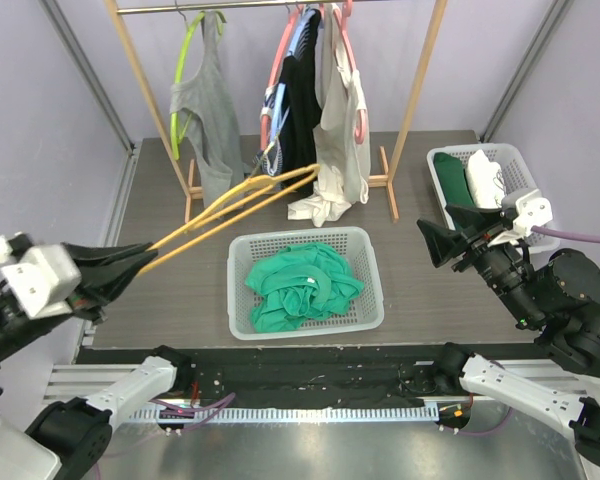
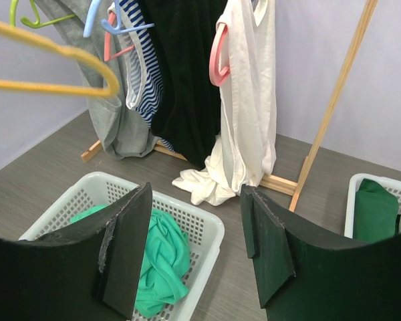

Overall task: Remove the tank top from the hanger
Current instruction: Place the hanger at the clothesline.

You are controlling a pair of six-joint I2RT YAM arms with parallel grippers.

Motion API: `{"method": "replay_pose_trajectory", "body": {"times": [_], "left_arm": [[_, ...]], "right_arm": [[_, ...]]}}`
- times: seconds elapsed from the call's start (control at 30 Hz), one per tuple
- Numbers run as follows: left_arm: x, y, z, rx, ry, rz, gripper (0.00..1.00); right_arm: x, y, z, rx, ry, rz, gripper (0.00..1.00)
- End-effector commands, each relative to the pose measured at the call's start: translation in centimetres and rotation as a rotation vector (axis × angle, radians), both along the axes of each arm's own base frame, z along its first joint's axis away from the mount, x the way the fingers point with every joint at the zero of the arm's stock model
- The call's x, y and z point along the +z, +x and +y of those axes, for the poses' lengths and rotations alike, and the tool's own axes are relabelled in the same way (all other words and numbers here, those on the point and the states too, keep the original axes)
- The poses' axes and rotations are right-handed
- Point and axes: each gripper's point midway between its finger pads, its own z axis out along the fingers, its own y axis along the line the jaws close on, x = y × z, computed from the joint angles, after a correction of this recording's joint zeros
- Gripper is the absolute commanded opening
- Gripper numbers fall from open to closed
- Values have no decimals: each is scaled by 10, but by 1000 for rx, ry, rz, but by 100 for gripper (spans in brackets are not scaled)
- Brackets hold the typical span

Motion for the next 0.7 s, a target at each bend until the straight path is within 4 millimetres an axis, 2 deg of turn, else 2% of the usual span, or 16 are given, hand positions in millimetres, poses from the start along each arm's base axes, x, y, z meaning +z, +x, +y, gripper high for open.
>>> {"method": "replay_pose_trajectory", "body": {"times": [0.0,0.07,0.13,0.17,0.33,0.37,0.4,0.43,0.47,0.5,0.67], "left_arm": [[57,-17,7,15,-115,-180,0],[74,-24,15,44,-156,-236,0],[84,-20,23,98,-178,-261,0],[93,-12,36,187,-206,-288,0],[110,17,85,499,-279,-339,0],[120,21,96,563,-308,-369,0],[118,32,113,675,-316,-361,0],[119,35,119,714,-320,-372,0],[122,37,123,740,-323,-386,0],[115,48,127,785,-294,-373,0],[116,58,143,898,-316,-384,0]], "right_arm": [[14,-2,-6,-12,36,-25,63],[14,-2,-5,-9,33,-22,63],[15,-3,-5,-5,38,-21,63],[15,-4,-6,-7,36,-17,62],[16,-5,-7,-7,39,-19,62],[15,-4,-6,-4,37,-18,62],[15,-4,-5,-1,37,-18,62],[15,-4,-5,1,34,-17,62],[14,-4,-4,3,32,-15,61],[16,-4,-4,4,35,-18,61],[15,-6,-5,9,42,-19,61]]}}
